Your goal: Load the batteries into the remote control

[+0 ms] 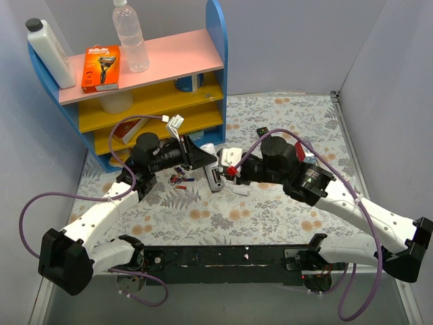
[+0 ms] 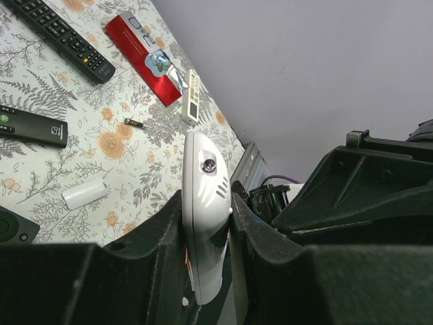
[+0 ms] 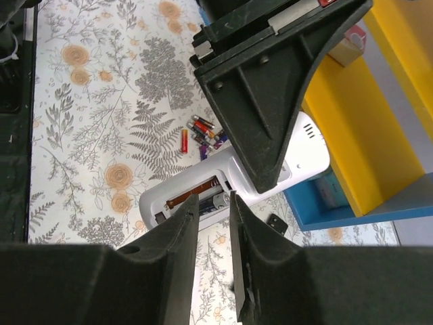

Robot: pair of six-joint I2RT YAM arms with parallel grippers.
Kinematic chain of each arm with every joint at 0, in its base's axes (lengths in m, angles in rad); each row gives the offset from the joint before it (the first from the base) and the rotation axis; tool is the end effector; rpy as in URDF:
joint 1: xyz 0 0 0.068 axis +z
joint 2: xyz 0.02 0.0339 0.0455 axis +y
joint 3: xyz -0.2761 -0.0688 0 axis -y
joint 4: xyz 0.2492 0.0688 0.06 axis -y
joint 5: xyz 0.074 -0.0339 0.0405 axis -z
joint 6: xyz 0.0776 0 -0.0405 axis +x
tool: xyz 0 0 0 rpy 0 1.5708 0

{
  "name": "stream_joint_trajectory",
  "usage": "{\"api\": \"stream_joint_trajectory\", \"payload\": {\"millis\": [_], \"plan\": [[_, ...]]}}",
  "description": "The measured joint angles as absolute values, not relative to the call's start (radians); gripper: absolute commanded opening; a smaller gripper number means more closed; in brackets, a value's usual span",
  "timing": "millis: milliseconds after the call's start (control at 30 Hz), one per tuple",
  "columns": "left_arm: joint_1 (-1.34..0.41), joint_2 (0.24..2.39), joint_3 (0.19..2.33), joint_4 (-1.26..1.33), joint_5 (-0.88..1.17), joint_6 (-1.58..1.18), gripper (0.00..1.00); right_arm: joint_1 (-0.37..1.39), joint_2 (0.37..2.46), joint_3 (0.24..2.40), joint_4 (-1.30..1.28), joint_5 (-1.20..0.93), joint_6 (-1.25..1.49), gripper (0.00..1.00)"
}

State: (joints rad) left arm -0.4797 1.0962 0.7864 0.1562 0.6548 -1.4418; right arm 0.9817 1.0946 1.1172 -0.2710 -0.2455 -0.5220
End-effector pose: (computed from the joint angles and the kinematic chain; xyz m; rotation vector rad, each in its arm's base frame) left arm 0.2296 -0.1727 0.3195 -0.4220 2.1059 -1.8499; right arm 0.1432 0.2482 0.3878 -1.3839 1.2217 0.5465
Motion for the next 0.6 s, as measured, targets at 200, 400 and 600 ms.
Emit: {"api": "stream_joint_trajectory", "payload": {"millis": [200,400,600], "plan": [[-0.48,1.105,0.789,0.147,0.677,-1.428,0.0,0.982,1.117,1.118,-0.293,-0.258,-0.532,0.3],[-0.48,1.108,0.804,0.141,0.697,-1.417,0.0,0.982,1.139,1.125,-0.291,-0.253,-0.539,0.29],[-0.48,1.108,0.805,0.141,0.712,-1.412,0.0,0.975,1.157,1.132,-0.29,-0.244,-0.55,0.28]]}}
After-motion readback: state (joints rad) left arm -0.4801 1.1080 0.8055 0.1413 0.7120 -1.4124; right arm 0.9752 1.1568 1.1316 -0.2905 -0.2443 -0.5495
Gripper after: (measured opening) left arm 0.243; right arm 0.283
